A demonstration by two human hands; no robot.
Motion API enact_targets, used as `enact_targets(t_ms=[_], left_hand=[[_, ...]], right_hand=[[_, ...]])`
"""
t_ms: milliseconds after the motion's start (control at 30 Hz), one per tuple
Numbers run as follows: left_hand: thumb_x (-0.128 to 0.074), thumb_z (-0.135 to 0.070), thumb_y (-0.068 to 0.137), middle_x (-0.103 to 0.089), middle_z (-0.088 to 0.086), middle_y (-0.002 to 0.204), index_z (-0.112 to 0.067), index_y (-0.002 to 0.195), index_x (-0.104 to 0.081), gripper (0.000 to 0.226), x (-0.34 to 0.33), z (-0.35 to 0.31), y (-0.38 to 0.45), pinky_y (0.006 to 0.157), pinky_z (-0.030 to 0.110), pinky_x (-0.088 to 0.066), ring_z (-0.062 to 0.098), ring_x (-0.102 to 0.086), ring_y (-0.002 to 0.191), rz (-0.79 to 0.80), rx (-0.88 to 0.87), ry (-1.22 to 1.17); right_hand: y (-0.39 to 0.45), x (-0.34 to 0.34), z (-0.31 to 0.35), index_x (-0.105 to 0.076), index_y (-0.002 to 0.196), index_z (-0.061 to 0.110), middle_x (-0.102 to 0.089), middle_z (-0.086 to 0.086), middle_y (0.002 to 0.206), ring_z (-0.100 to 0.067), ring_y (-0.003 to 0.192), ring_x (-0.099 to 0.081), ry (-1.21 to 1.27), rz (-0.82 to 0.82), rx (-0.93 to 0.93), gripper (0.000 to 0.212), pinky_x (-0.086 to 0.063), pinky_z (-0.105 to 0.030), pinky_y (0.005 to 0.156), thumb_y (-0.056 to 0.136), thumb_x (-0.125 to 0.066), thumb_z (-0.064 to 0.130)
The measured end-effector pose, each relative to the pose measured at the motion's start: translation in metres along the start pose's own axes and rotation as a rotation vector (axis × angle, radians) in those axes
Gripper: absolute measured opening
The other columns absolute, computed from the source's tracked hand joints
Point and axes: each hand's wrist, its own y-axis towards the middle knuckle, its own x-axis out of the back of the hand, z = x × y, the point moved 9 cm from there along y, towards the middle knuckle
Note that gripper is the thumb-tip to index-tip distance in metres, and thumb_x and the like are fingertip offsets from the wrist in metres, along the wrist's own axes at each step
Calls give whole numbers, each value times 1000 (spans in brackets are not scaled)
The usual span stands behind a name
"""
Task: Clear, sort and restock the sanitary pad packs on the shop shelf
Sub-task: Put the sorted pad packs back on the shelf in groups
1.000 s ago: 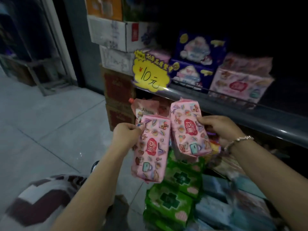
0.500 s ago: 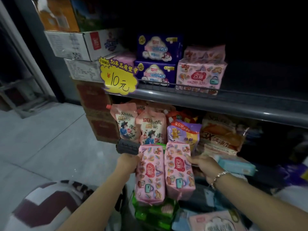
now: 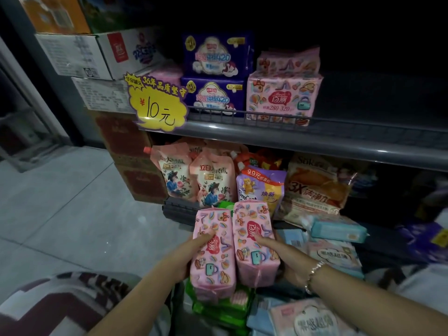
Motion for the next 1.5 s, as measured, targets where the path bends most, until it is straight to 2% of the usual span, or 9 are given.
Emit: enact_targets(t_ms=[467, 600, 800, 933, 1033, 1133, 1233, 1333, 1500], left_hand=[[-72, -20, 75, -74, 19, 92, -7, 110, -61, 39, -16, -60, -21, 59, 39, -59, 30, -73, 72, -27, -257, -98], [-64, -23, 89, -74, 17, 86, -6, 103, -63, 23, -42, -87, -38, 56, 40, -60, 29, -73, 68, 48, -252, -141], [-66, -33, 80, -73, 16, 101, -7, 110, -66, 39, -87, -135, -66, 72, 42, -59, 30, -73, 83, 196, -264, -57], [-71, -31, 75, -72, 16, 107, -10, 126, -58, 57, -115, -171, -72, 70, 39, -60, 30, -72, 89, 284, -335, -4], [-83, -28, 62, -70, 18, 113, -10, 134, -50, 81, -131, -198, -70, 66, 39, -59, 32, -71, 93, 345, -411, -35], [-89, -28, 59, -69, 19, 114, -6, 136, -48, 90, -147, -222, -65, 66, 39, -59, 33, -71, 94, 396, -430, -175], [-74, -29, 74, -70, 19, 112, -4, 128, -59, 61, -158, -236, -62, 66, 42, -60, 31, -72, 91, 460, -405, -330], [-98, -22, 32, -71, 19, 109, -2, 108, -72, 83, -160, -248, -59, 63, 46, -59, 32, -72, 86, 547, -403, -429], [-96, -23, 36, -68, 16, 118, -4, 116, -69, 86, -155, -269, -58, 82, 48, -57, 31, -70, 94, 608, -443, -489]], right_hand=[[-19, 10, 40, -61, 123, 15, -72, -13, 109, -31, 105, -68, 175, -85, 154, 79, -45, -53, 102, 53, -89, 38], [-34, 24, 69, -65, 120, 14, -72, -12, 110, -33, 112, -63, 225, -115, 176, 68, -40, -56, 105, 58, -80, 39], [-75, 40, 123, -68, 103, 14, -73, -13, 104, -28, 93, -67, 302, -104, 296, 38, -50, -48, 88, 68, -67, 29], [-101, 55, 154, -64, 117, 10, -67, -17, 119, -33, 106, -59, 284, -130, 402, 61, -46, -54, 94, 63, -80, 33], [-118, 57, 196, -53, 130, 1, -60, -18, 130, -28, 102, -52, 182, -217, 478, 100, -46, -37, 86, 48, -88, 46], [-130, 65, 231, -51, 132, 5, -62, -15, 128, -28, 103, -60, 246, -255, 610, 60, -51, -34, 80, 82, -70, 33], [-134, 77, 242, -58, 126, 14, -70, -9, 115, -29, 107, -64, 319, -255, 667, 61, -57, -43, 73, 72, -70, 39], [-138, 76, 270, -64, 116, 13, -72, -11, 109, -31, 99, -66, 312, -244, 716, 54, -57, -39, 66, 70, -63, 42], [-144, 87, 328, -73, 84, 21, -75, -9, 91, -27, 79, -71, 360, -323, 817, 24, -52, -44, 81, 83, -56, 38]])
